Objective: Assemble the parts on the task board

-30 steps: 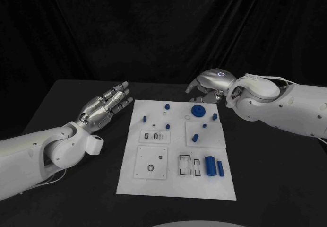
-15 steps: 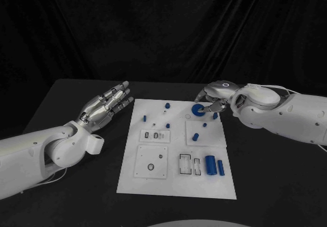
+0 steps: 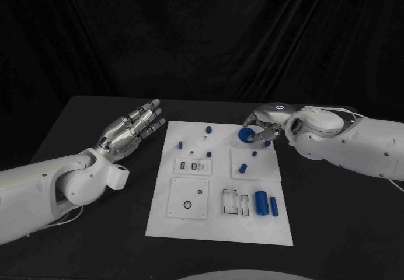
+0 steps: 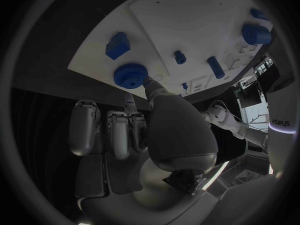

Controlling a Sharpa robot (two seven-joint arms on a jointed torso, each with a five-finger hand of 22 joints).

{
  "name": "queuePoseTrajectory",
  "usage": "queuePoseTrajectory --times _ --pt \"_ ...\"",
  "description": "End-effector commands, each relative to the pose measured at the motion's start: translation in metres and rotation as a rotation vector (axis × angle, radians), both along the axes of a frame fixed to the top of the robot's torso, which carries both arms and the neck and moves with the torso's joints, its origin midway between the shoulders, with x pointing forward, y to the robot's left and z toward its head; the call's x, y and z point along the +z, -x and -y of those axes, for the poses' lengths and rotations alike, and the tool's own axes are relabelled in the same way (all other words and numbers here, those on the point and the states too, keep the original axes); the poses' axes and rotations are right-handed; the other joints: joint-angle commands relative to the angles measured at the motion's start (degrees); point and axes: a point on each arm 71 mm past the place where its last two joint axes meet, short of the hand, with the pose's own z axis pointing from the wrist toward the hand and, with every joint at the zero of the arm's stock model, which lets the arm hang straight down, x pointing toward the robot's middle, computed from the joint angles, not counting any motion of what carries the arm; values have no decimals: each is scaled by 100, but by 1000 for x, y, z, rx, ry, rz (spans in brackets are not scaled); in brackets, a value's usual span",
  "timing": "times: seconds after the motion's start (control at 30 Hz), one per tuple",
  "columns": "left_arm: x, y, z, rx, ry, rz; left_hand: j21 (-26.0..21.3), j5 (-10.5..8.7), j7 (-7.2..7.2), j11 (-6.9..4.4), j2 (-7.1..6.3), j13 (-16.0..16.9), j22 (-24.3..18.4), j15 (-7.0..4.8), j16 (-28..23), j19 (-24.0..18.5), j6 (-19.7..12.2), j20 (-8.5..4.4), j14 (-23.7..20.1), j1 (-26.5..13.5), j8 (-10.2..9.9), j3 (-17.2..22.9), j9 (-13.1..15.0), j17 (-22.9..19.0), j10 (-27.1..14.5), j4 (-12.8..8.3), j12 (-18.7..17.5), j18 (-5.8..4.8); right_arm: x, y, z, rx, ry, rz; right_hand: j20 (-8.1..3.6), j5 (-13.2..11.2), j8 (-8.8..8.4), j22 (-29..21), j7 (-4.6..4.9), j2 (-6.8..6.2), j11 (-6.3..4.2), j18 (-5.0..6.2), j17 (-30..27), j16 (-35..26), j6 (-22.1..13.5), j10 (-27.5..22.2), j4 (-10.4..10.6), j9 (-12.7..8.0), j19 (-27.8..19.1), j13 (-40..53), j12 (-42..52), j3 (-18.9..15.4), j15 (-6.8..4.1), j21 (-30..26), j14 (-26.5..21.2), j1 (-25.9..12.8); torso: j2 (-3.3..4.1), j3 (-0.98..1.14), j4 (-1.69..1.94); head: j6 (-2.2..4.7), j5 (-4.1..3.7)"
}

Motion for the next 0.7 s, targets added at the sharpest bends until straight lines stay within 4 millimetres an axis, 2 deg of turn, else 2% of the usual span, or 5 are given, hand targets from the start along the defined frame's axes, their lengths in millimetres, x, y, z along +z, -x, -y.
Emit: queuePoseTrajectory --times 0.03,0.27,0.43,0.7 --pt "2 1 2 -11 22 13 -20 29 -18 13 7 0 -9 33 -21 -4 16 53 -2 57 28 44 6 -9 13 -5 -28 103 -1 -1 2 -28 1 3 -13 38 -36 483 -4 28 -45 -75 1507 15 -35 588 -16 -9 -54 1506 20 11 -28 -50 601 8 -2 -3 -6 2 11" --pt "1 1 2 -13 21 11 -20 31 -18 15 6 -1 -9 34 -21 -4 15 54 -2 59 28 46 5 -9 12 -6 -29 103 -2 -1 3 -33 -1 7 -18 46 -53 411 -52 44 -77 -47 1507 15 -174 588 -53 -50 -123 1506 20 18 -39 -161 601 32 -5 -6 -9 7 11" --pt "1 1 3 -16 20 8 -20 35 -17 17 6 0 -9 36 -21 -4 11 56 -2 63 27 50 5 -9 12 -8 -28 103 -3 -2 4 -40 2 3 -20 44 -50 393 -53 49 -81 -41 1507 15 -177 588 -53 -51 -139 1506 20 18 -40 -184 601 30 -3 -3 -11 14 11" --pt "1 1 3 -18 20 6 -20 39 -16 18 5 -1 -9 39 -21 -4 10 59 -2 66 27 53 5 -9 11 -10 -29 102 -8 -3 6 -52 5 -1 -13 15 25 385 14 65 -46 -40 1507 15 -67 588 -55 -24 -143 1506 20 9 -23 -216 601 8 -6 -5 -13 8 14"
